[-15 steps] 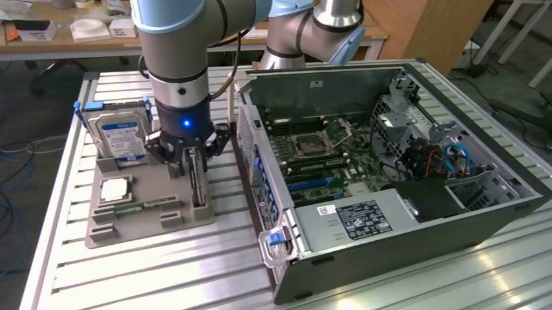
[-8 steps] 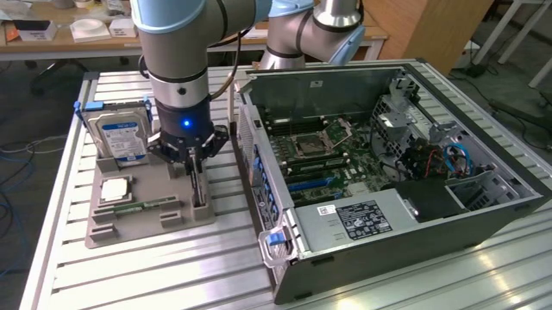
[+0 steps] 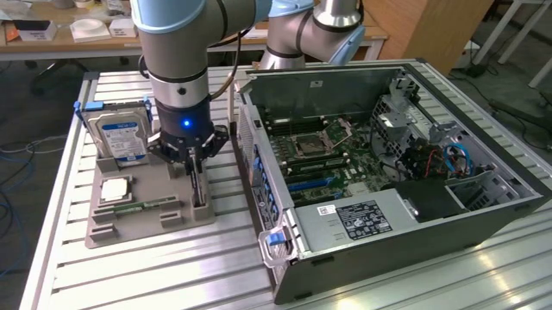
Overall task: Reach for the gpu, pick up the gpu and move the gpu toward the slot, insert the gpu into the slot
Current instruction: 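Pick up the gpu and move the gpu toward the slot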
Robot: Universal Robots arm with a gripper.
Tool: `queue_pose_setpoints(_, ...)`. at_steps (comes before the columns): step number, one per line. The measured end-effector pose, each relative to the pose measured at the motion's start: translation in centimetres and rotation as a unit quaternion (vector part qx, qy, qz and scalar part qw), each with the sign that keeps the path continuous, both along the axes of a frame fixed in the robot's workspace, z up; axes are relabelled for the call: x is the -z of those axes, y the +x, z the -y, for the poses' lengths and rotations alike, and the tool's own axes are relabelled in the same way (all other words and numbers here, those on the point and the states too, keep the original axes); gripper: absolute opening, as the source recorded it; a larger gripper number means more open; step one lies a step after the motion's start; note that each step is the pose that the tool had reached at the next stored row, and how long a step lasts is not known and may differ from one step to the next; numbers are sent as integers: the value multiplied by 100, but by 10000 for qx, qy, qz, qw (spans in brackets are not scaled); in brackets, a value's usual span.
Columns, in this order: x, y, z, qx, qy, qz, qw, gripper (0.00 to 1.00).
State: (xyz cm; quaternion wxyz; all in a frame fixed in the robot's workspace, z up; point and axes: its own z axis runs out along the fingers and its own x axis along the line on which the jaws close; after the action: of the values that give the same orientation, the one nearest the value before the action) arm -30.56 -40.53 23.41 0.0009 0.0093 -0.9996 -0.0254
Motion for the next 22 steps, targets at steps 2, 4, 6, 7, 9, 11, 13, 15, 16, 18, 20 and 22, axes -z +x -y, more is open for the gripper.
queue_pose_setpoints(2, 0, 0, 0, 0, 0, 0, 10000, 26)
queue_pose_setpoints(4, 0, 0, 0, 0, 0, 0, 10000, 26)
queue_pose_setpoints(6, 0, 0, 0, 0, 1, 0, 10000, 26)
queue_pose_setpoints(7, -1, 0, 0, 0, 2, 1, 10000, 26)
queue_pose_setpoints(9, -20, 0, 0, 0, 1, 0, 10000, 26)
queue_pose_setpoints(11, -46, 0, 0, 0, 0, 0, 10000, 26)
queue_pose_setpoints(13, -75, 0, 0, 0, 0, 0, 10000, 26)
queue_pose_setpoints(15, -104, 0, 0, 0, 0, 0, 10000, 26)
queue_pose_setpoints(16, -118, 0, 0, 0, 0, 0, 10000, 26)
queue_pose_setpoints(18, -145, 0, 0, 0, -1, 0, 10000, 26)
queue_pose_setpoints(20, -169, 0, 0, 0, -1, -1, 10000, 26)
queue_pose_setpoints(22, -196, 0, 0, 0, -2, 0, 10000, 26)
